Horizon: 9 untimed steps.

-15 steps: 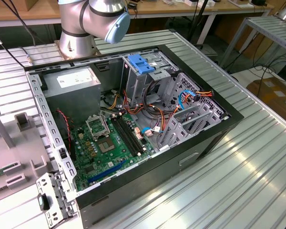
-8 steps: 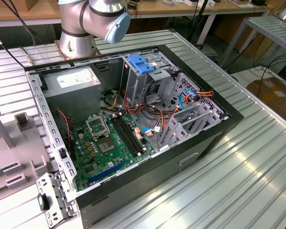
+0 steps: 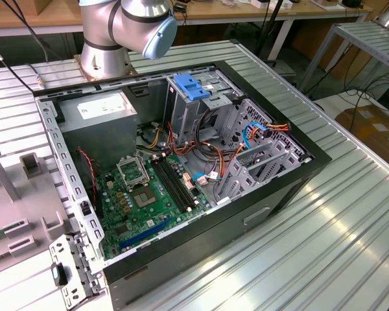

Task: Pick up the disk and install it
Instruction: 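Pick up the disk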

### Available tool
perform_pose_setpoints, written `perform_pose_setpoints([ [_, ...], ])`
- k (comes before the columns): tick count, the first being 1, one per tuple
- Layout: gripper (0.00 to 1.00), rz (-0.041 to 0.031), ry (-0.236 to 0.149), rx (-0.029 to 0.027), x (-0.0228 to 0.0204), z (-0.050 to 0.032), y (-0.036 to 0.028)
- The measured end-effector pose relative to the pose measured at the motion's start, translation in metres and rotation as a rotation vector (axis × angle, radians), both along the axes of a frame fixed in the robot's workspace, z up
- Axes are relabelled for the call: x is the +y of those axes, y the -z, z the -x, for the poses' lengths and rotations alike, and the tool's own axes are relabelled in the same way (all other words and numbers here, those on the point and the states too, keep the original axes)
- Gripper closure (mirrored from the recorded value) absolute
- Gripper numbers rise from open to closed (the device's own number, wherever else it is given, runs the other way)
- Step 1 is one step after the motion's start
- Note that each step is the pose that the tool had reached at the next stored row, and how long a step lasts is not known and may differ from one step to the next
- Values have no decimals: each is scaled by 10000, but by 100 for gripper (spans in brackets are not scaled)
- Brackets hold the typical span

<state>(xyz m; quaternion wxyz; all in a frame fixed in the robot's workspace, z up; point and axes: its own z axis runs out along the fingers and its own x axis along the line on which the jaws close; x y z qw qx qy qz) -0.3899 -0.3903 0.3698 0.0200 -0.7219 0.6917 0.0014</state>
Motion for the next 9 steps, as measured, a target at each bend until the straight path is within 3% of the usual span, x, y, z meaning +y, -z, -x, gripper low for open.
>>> perform_pose_setpoints([
  [2,89,1,-124,1,0,0,0],
  [5,89,0,-1285,0,0,0,0],
  [6,89,0,-1231,2,0,-1,2],
  [9,89,-1,-502,0,0,0,21],
])
